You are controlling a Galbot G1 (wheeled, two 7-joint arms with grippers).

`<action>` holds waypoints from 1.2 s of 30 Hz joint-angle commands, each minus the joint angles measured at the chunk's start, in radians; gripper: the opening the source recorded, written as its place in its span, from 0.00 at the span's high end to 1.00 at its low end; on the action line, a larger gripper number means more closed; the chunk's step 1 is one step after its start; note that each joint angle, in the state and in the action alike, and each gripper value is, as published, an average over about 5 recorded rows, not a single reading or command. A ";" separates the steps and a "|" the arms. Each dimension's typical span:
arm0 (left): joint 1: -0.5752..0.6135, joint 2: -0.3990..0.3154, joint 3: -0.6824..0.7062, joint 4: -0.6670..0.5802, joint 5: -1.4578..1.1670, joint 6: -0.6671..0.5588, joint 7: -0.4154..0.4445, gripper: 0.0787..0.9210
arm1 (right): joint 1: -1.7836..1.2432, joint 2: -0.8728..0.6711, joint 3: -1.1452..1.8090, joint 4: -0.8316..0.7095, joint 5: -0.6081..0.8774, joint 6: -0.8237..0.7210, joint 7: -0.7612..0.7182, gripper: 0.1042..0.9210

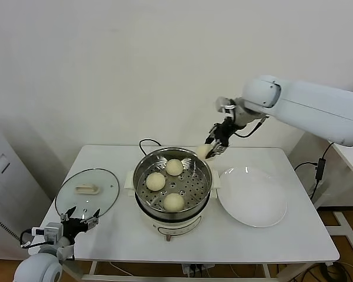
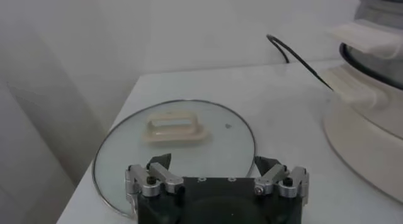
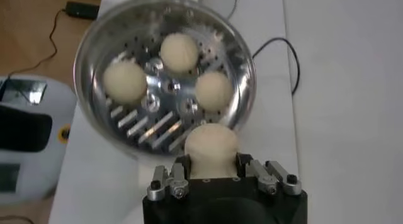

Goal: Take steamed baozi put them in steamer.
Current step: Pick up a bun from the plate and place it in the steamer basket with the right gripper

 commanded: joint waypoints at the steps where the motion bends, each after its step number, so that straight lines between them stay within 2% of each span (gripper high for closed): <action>1: -0.002 -0.001 0.001 0.004 0.000 -0.001 0.000 0.12 | -0.028 0.057 -0.038 0.093 0.083 -0.141 0.147 0.57; 24: -0.006 -0.005 0.001 0.012 0.000 -0.001 0.000 0.12 | -0.202 0.064 -0.007 0.111 -0.001 -0.189 0.265 0.56; 27: -0.007 -0.007 0.002 0.013 0.000 -0.001 0.000 0.12 | -0.212 0.066 -0.001 0.106 -0.007 -0.188 0.271 0.51; 36: -0.003 -0.006 -0.001 0.017 -0.001 -0.004 0.000 0.12 | -0.214 0.067 0.028 0.096 0.030 -0.189 0.258 0.21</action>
